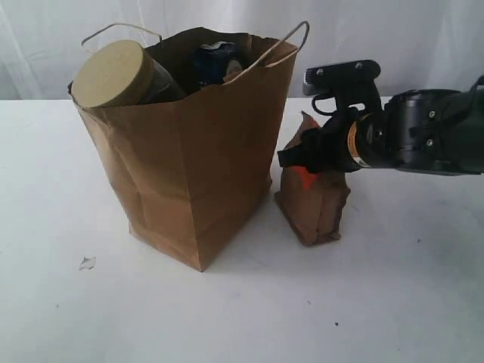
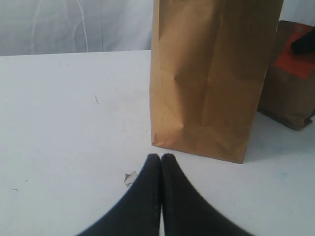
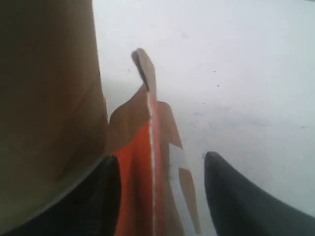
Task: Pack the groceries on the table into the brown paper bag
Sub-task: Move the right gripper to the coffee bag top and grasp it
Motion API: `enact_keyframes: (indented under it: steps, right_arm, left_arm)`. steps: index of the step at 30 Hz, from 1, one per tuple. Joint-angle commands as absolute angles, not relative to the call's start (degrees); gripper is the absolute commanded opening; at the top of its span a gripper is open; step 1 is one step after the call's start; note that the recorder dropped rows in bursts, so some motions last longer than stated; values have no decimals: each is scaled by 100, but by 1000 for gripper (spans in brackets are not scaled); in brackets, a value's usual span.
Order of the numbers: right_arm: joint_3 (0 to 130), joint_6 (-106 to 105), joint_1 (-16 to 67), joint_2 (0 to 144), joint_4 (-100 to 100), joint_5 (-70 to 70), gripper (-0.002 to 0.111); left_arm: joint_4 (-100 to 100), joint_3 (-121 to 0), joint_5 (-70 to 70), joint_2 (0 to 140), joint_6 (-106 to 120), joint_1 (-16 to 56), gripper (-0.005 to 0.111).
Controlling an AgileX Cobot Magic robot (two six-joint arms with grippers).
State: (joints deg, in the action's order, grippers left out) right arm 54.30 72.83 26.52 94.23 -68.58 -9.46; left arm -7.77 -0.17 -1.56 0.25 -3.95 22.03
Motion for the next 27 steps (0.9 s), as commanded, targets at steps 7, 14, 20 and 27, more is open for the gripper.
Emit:
enact_keyframes:
  steps: [7,14,20,27]
  right_arm:
    - [5459,7581,2610,9490,-6896,-805,8]
    - [5459,7769,2620,9490,-6875,-780,0]
    - [5459,7865,2620,9391,-6731,-743,0]
    - [5459,7865,2620,9134,-6709,-764,0]
  left_arm:
    - [-782,0,-157,0,-403,2193,0]
    - [-782,0,-157,0,-403,2193,0]
    - [-782,0,-157,0,-403,2193,0]
    - [-782,0,-157,0,-403,2193,0]
